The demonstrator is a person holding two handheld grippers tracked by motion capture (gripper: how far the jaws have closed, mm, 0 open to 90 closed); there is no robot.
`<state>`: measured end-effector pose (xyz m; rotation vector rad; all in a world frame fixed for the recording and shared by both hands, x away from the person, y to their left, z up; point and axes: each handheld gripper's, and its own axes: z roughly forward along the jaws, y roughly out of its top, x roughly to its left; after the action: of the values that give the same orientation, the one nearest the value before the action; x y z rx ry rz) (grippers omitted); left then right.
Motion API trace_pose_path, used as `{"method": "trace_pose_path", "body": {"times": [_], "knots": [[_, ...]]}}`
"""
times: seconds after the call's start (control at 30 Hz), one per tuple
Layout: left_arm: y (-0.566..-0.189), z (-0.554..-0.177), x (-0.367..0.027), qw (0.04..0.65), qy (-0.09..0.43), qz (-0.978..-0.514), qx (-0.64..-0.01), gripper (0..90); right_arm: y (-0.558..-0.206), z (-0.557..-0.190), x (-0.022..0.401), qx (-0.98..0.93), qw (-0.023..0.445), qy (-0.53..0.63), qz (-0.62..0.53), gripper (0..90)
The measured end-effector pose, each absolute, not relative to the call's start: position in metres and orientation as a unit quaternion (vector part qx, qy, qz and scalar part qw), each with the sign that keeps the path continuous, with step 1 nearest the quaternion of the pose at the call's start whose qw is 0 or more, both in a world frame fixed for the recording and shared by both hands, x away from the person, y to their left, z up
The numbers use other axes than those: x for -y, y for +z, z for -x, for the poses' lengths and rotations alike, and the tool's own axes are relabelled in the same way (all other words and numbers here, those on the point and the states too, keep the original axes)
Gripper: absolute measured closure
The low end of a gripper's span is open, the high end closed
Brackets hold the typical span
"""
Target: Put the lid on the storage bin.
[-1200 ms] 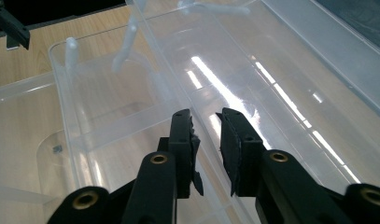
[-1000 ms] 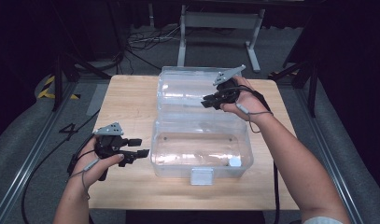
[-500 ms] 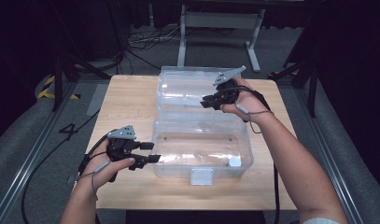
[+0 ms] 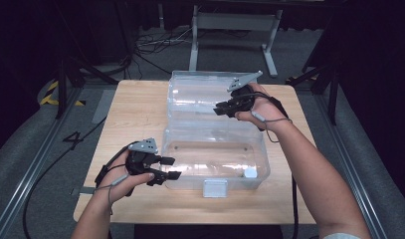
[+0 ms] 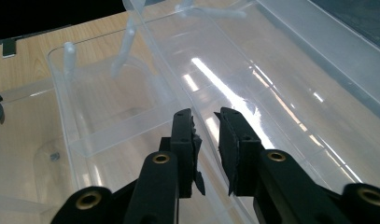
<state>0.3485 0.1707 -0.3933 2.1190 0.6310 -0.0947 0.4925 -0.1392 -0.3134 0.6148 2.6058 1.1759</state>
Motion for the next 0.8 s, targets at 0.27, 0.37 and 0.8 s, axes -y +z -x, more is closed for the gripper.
{"method": "trace_pose_path", "body": {"times": [0.27, 0.37, 0.8], "knots": [[-0.4, -0.348, -0.158, 0.434, -0.055, -0.866, -0.24, 42.2, -0.313, -0.492, 0.139, -0.886, 0.109, 0.399, -0.211, 76.4], [-0.403, -0.347, -0.155, 0.431, -0.061, -0.868, -0.237, 43.5, -0.313, -0.492, 0.139, -0.886, 0.108, 0.399, -0.211, 76.4], [-0.413, -0.346, -0.144, 0.393, -0.079, -0.889, -0.223, 58.5, -0.314, -0.492, 0.139, -0.885, 0.11, 0.4, -0.211, 76.4]]}}
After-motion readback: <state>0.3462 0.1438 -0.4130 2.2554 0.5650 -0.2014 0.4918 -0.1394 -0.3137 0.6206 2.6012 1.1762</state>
